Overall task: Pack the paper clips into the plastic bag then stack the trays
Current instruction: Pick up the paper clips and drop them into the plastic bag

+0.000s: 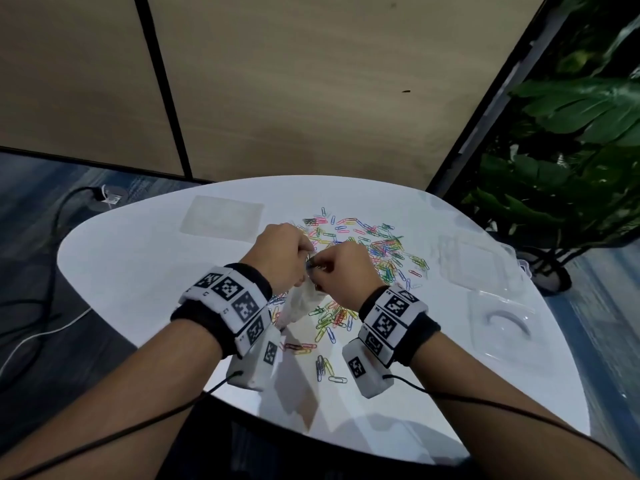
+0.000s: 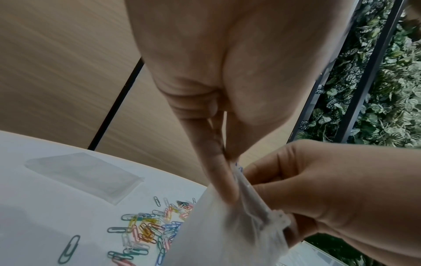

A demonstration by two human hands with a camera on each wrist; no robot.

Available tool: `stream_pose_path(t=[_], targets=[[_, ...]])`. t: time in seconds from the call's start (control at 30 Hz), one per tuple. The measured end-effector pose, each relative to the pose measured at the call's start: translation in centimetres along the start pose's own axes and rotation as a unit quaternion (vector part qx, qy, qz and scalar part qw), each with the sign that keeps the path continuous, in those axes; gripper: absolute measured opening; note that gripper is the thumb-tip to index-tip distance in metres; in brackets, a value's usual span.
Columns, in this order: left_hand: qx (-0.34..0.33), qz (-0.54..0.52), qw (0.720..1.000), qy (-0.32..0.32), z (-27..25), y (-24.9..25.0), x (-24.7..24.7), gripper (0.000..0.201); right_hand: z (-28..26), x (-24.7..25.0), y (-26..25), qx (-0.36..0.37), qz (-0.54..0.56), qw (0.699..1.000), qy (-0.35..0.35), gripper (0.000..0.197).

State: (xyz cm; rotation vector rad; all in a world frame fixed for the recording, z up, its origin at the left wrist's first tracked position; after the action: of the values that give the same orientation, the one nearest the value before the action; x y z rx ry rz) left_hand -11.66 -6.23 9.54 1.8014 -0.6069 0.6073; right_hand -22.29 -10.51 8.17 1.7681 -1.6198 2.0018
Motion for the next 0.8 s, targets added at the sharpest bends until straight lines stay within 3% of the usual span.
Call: stream_pose_path(t=[0.13, 0.33, 0.47, 0.57, 0.67, 0.73, 0.8], targets=[[-0.007, -0.004, 1.000, -0.004, -0.3, 0.2, 0.1, 0.028, 0.1, -0.8, -0.9, 0.022, -0.068, 0.996, -0.048, 0.031], [-0.008, -0.002, 1.000, -0.011, -0.5, 0.2, 0.1, 0.027, -0.1, -0.8, -1.3, 0.053, -0.099, 0.988, -0.110, 0.027], [-0.001, -0.030, 1.000, -0.009, -0.3, -0.1, 0.6, 0.027, -0.2, 0.5, 0.1, 0.043, 0.085, 0.989, -0.117, 0.024], [-0.002, -0.035, 0.999, 0.005, -0.4, -0.3, 1.0, 0.026, -0.6, 0.7, 0.4, 0.054, 0.254, 0.956, -0.137, 0.020], [0.010, -0.036, 0.999, 0.023, -0.4, -0.9, 1.5, 0.023, -0.5, 1.2, 2.8, 0.016, 0.374, 0.922, -0.095, 0.014], [0.019, -0.040, 0.999, 0.031, -0.5, -1.3, 1.9, 0.022, -0.3, 1.0, 5.3, -0.025, 0.301, 0.949, -0.090, 0.013], [0.021, -0.047, 0.998, 0.037, -0.7, -1.5, 2.2, 0.022, -0.2, -0.1, 8.6, -0.110, 0.062, 0.983, -0.136, 0.030]])
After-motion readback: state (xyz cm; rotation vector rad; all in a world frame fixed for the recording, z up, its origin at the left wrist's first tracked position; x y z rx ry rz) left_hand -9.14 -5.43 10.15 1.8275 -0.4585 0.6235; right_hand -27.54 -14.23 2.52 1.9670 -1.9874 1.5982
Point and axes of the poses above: each hand's wrist, its own z-axis towards the middle knuckle, its own x-axis out of the back of the hand, y = z × x, the point moved 8 cm from there along z, towards the middle knuckle, and after that the axes turned 13 degrees about -y, right-handed, at the moved point
